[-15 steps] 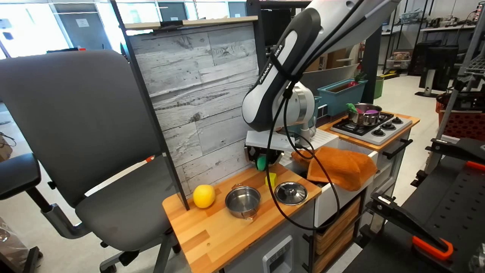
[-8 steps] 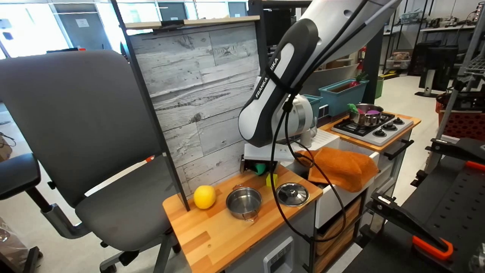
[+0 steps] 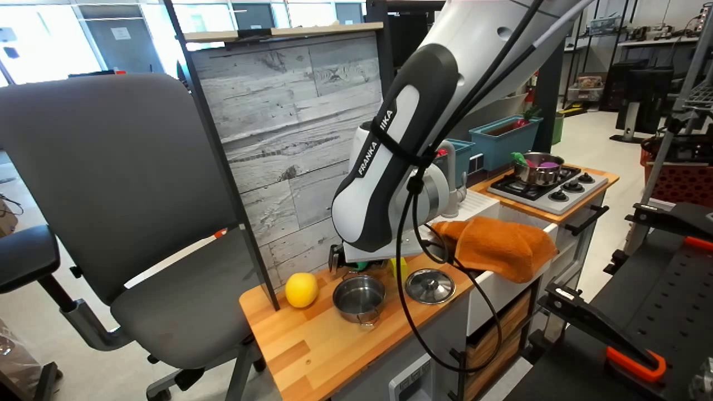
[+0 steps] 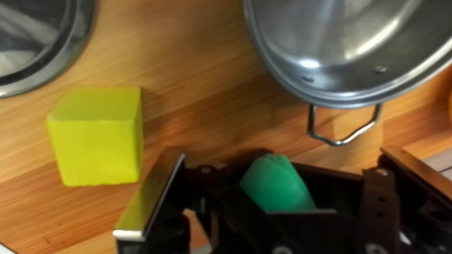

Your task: Move the green sponge to the left

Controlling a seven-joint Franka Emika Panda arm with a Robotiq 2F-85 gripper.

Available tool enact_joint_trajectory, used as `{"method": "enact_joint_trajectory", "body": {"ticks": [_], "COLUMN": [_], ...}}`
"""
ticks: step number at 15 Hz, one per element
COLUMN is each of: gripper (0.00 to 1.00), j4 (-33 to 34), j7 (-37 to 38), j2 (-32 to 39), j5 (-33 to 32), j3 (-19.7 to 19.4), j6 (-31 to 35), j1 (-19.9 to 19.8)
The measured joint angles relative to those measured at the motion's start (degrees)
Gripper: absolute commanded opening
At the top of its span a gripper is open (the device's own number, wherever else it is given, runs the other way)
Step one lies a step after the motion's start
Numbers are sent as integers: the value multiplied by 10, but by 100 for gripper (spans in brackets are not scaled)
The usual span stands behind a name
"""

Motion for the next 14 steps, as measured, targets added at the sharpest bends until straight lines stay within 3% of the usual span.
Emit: {"method": "enact_joint_trajectory", "body": {"ticks": [9, 14], "gripper": [0, 0], "j4": [-23, -23], "j7": [-78, -110], "j2": [-3, -12], "j5": [-39, -56], "j3": [0, -1], "j6": [76, 80], "j1": [30, 39]}}
